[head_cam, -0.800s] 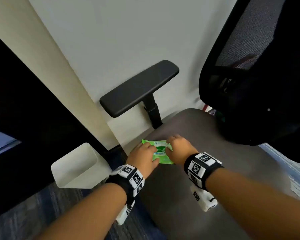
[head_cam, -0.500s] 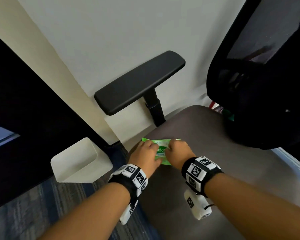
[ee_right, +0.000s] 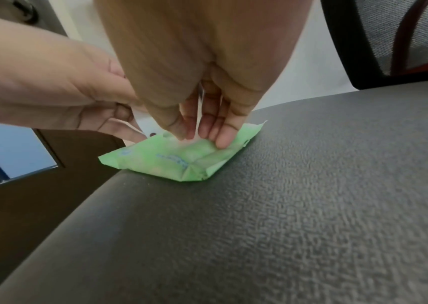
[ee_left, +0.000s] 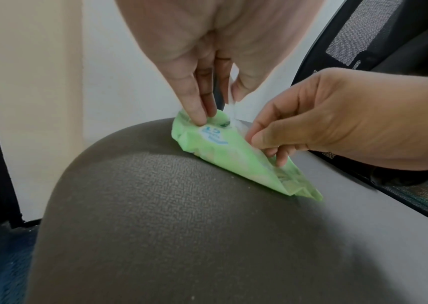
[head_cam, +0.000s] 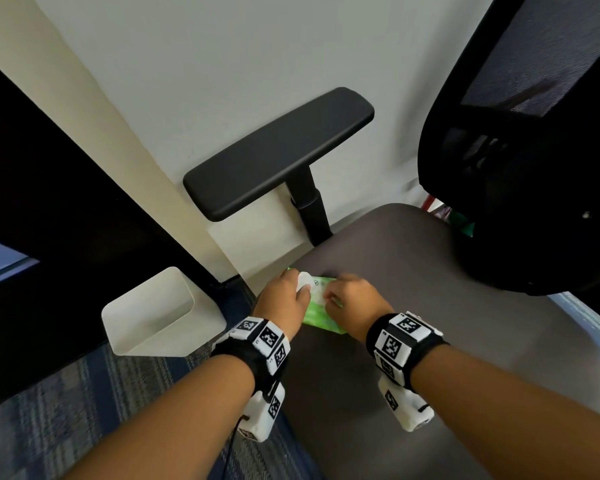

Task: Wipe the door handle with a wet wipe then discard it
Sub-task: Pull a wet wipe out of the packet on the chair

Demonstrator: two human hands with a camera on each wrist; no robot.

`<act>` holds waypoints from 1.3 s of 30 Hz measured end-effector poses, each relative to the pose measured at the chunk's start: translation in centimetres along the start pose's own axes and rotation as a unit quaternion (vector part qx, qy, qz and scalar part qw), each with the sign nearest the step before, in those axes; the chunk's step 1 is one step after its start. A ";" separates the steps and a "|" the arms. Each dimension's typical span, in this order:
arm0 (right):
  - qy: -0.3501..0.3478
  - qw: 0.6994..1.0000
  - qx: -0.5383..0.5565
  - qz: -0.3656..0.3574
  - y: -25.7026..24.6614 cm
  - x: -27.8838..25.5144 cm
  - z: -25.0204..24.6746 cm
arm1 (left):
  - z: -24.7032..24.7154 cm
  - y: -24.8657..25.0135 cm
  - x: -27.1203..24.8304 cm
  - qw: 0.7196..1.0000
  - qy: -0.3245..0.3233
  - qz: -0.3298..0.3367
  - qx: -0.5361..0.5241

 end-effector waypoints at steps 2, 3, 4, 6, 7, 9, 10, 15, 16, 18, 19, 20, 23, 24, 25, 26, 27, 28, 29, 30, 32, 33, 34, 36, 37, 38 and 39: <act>0.003 0.999 -0.035 -0.017 -0.5 0.0 0.1 | -0.1 -0.1 -0.1 1.000 0.001 0.000 -0.007; 0.007 0.998 -0.050 -0.023 -0.8 0.0 0.1 | -0.1 -0.1 -0.2 1.000 0.003 0.000 -0.010; 0.012 0.997 -0.063 -0.032 -1.1 0.1 0.0 | -0.2 -0.1 -0.2 1.000 0.005 0.002 -0.014; 0.017 0.995 -0.087 -0.045 -1.7 0.1 0.0 | -0.1 0.0 -0.2 1.000 0.006 0.004 -0.020; 0.017 0.994 -0.098 -0.048 -2.0 0.2 -0.1 | -0.1 0.1 -0.3 1.000 0.006 0.005 -0.020; 0.014 0.991 -0.123 -0.056 -2.6 0.4 0.0 | -0.1 0.1 -0.3 1.000 0.007 0.006 -0.018; 0.008 0.988 -0.141 -0.058 -2.9 0.5 0.1 | -0.2 0.1 -0.3 1.000 0.007 0.006 -0.019; -0.050 0.973 -0.218 -0.051 -3.6 0.8 1.0 | -0.3 0.1 -0.3 1.000 0.005 0.002 -0.024; -0.056 0.971 -0.227 -0.048 -3.6 0.9 1.1 | -0.3 0.0 -0.4 1.000 0.005 0.002 -0.023; -0.062 0.968 -0.239 -0.040 -3.6 1.1 1.3 | -0.3 -0.1 -0.4 1.000 0.007 0.003 -0.023; -0.065 0.967 -0.243 -0.036 -3.6 1.3 1.4 | -0.3 -0.1 -0.5 1.000 0.008 0.005 -0.023; -0.069 0.967 -0.243 -0.032 -3.6 1.5 1.5 | -0.3 -0.1 -0.5 1.000 0.008 0.007 -0.023; -0.080 0.972 -0.221 -0.020 -3.3 1.9 1.7 | -0.4 -0.3 -0.5 0.999 0.008 0.010 -0.031; -0.080 0.974 -0.210 -0.016 -3.1 2.0 1.7 | -0.4 -0.3 -0.5 0.999 0.009 0.012 -0.033; -0.078 0.977 -0.196 -0.011 -3.0 2.1 1.6 | -0.5 -0.3 -0.5 0.999 0.010 0.013 -0.034; -0.076 0.981 -0.179 -0.005 -2.7 2.0 1.5 | -0.5 -0.3 -0.5 0.999 0.009 0.015 -0.034; -0.075 0.984 -0.161 0.002 -2.4 2.0 1.3 | -0.5 -0.3 -0.5 0.999 0.009 0.017 -0.032; -0.077 0.986 -0.146 0.007 -2.2 1.8 1.2 | -0.5 -0.3 -0.5 0.999 0.008 0.019 -0.030; -0.076 0.988 -0.137 0.008 -2.0 1.7 1.1 | -0.5 -0.3 -0.5 0.999 0.008 0.019 -0.028; -0.074 0.988 -0.134 0.004 -1.9 1.6 1.0 | -0.5 -0.2 -0.4 0.999 0.007 0.019 -0.027; -0.066 0.989 -0.129 -0.011 -1.9 1.3 0.8 | -0.3 -0.2 -0.5 0.999 0.005 0.021 -0.026; -0.060 0.990 -0.126 -0.020 -2.0 1.2 0.6 | -0.3 -0.2 -0.5 0.999 0.004 0.022 -0.026; -0.054 0.990 -0.123 -0.029 -2.1 1.0 0.5 | -0.3 -0.1 -0.5 0.999 0.003 0.023 -0.026; -0.049 0.991 -0.114 -0.039 -2.3 0.7 0.2 | -0.3 -0.1 -0.5 0.999 0.004 0.024 -0.029; -0.047 0.992 -0.109 -0.042 -2.3 0.6 0.1 | -0.3 -0.2 -0.4 0.999 0.004 0.025 -0.030; -0.043 0.993 -0.102 -0.045 -2.3 0.5 0.0 | -0.3 -0.2 -0.4 0.999 0.003 0.025 -0.030; -0.041 0.993 -0.096 -0.047 -2.3 0.4 -0.1 | -0.3 -0.2 -0.4 0.999 0.002 0.024 -0.030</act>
Point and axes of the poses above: each hand's wrist, its own x-axis towards the middle knuckle, its own z-axis out of the palm, y = z × x, the point moved 9 cm from there along x, towards the middle knuckle, and after that the axes turned 14 degrees about -x, right-handed, at the moved point
